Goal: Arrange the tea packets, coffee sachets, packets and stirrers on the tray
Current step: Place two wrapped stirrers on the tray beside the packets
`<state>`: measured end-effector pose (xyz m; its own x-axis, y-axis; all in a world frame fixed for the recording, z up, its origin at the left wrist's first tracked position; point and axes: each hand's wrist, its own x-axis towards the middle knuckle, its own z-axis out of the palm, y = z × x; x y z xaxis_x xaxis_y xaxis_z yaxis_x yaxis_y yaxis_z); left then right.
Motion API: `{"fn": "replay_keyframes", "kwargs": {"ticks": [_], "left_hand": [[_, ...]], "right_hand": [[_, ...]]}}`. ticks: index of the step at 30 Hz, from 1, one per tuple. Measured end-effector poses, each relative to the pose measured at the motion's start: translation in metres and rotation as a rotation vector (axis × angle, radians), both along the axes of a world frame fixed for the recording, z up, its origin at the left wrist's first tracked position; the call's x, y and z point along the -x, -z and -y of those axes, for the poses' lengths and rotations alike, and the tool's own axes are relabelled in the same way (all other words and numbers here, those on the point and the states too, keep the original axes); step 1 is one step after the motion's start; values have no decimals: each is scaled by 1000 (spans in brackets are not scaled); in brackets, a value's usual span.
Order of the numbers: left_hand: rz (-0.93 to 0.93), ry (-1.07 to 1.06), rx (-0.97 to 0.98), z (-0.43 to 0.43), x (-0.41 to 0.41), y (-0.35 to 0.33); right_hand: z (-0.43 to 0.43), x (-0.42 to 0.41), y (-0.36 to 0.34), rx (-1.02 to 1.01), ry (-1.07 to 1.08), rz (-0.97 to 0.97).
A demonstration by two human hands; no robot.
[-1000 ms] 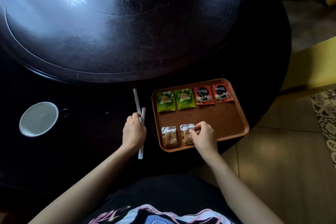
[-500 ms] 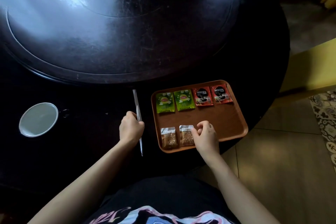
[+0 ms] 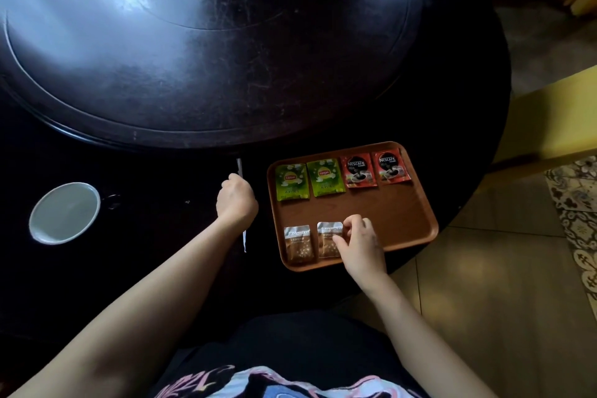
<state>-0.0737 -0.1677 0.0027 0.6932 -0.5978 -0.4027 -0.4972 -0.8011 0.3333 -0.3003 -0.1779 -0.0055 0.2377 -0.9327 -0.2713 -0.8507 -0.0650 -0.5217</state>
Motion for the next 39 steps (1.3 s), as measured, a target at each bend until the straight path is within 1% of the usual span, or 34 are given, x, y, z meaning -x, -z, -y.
{"fn": "replay_keyframes", "kwargs": {"ticks": [6,8,10,12,14,17,18,20,22,26,29,32,35,39], "left_hand": [[-96,-78,22,-3,-16,1],[-173,-113,66,-12,-19,1],[-351,-202,173,-21,-17,-2],[-586,-256,264,-29,-8,-12],[-794,-170,318,-32,5,-25],[-1084,-5,322,-25,30,-47],[-1142,48,296,-22,37,-54],[-1209,139,250,-15,50,-64],[-1232,192,245,-9,58,-70],[-1213,288,245,0,62,-79],[-1193,299,268,7,66,-81],[-1161,247,310,11,68,-76],[-1144,144,335,9,64,-68],[-1057,-21,372,0,59,-58]], "right_hand": [[0,1,1,7,-27,20],[2,2,0,-21,-6,42],[4,3,-4,-36,36,98],[8,0,-13,-51,76,196],[15,-7,-27,-149,106,358],[27,-18,-55,-391,148,638],[32,-19,-62,-409,170,714],[43,-15,-74,-347,205,802],[55,-6,-84,-289,187,825],[76,12,-104,-319,136,884],[90,25,-115,-305,100,906],[102,39,-117,-237,105,841],[113,63,-108,-213,218,815],[122,97,-86,-342,309,768]]}}
